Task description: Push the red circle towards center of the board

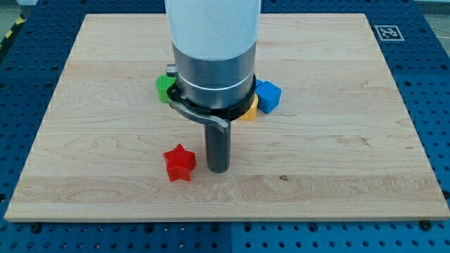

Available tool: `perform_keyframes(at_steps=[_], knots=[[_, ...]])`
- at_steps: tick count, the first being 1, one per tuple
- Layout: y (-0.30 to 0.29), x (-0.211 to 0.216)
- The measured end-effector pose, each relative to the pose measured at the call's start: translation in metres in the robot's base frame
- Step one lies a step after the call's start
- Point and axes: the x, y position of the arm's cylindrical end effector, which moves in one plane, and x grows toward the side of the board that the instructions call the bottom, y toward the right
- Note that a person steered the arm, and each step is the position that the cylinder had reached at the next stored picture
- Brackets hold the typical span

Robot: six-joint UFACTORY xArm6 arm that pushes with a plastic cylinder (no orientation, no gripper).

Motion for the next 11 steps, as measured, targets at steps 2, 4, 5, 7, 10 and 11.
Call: perform_keyframes(at_steps=[2,4,5,7,10,11], knots=[[0.0,-0.01],[-0.001,-0.041],[-0.007,-0.055],[-0.01,-0.048],[-0.01,-0.058],[-0.033,-0.06]])
